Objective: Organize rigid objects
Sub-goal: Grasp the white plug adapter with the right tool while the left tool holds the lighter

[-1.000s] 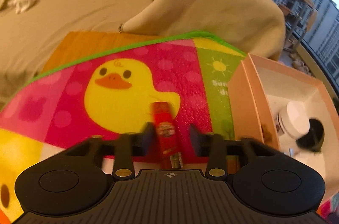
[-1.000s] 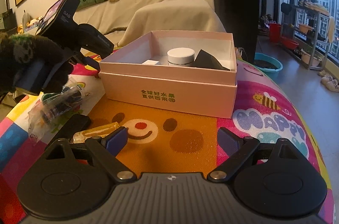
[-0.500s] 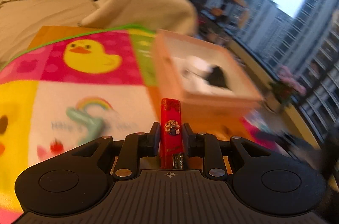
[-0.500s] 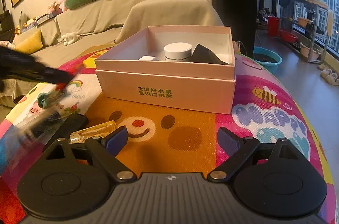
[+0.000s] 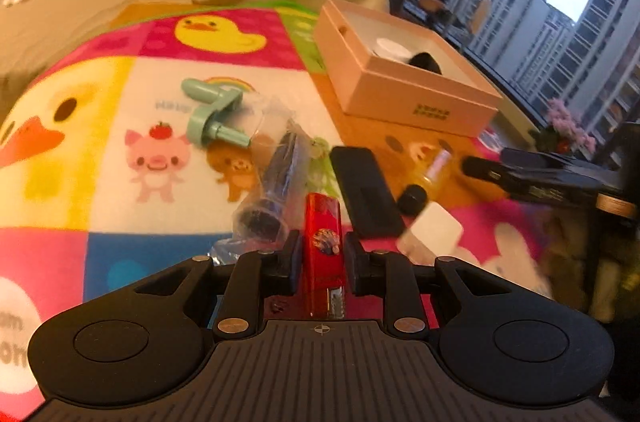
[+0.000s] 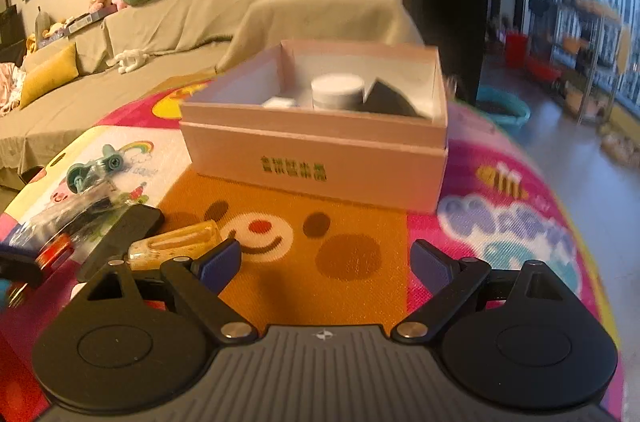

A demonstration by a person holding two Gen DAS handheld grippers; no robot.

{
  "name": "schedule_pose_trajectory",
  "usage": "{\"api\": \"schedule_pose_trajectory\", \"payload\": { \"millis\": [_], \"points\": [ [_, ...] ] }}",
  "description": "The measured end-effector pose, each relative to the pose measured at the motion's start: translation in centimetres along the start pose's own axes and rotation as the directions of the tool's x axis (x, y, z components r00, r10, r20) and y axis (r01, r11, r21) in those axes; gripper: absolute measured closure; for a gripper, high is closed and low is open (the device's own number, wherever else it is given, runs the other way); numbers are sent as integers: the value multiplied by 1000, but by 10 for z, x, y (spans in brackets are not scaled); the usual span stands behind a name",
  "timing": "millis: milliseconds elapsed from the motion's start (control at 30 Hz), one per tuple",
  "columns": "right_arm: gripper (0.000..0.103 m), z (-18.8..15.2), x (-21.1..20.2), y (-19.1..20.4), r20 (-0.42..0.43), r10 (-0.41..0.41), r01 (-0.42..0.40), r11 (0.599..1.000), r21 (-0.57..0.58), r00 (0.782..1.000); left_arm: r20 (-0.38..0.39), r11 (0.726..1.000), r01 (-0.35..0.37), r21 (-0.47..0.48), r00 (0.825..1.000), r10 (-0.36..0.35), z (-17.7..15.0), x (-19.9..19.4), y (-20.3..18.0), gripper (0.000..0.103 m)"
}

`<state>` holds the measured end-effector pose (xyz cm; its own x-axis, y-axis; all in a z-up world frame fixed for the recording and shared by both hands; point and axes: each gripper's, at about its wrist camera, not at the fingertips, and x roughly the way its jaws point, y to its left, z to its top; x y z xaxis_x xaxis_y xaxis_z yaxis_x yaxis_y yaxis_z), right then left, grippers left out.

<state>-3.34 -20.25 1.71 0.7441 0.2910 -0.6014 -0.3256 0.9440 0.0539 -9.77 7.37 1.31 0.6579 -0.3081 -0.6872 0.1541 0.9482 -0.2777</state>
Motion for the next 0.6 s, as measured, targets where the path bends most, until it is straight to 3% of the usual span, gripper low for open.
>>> {"api": "schedule_pose_trajectory", "payload": {
  "millis": [67, 167, 400, 467, 500, 533, 600],
  "points": [
    [11, -4, -16, 9, 13, 91, -91, 996, -21, 996, 5, 1000, 3, 7, 1000, -3, -6, 6, -4, 80],
    [11, -11, -34, 35, -20, 236, -237, 968, -86, 971, 31, 1000, -8, 28, 1000, 8, -10, 6, -9, 80],
    [11, -25, -24, 97, -113, 276, -296, 917, -267, 955, 37, 996, 82, -38, 996, -81, -23, -1, 6, 80],
    [22, -27, -20, 106, -125, 270, -296, 906, -303, 955, 40, 993, 103, -53, 994, -101, -24, -2, 9, 80],
    [36, -27, -21, 109, -130, 265, -293, 902, -316, 955, 42, 993, 105, -50, 994, -103, -25, -2, 9, 80],
    [43, -26, -23, 110, -135, 274, -303, 898, -320, 952, 44, 994, 103, -41, 994, -101, -25, -2, 8, 80],
    [43, -22, -28, 106, -133, 277, -306, 899, -312, 951, 44, 996, 83, -13, 996, -82, -25, -2, 3, 80]
  ]
}}
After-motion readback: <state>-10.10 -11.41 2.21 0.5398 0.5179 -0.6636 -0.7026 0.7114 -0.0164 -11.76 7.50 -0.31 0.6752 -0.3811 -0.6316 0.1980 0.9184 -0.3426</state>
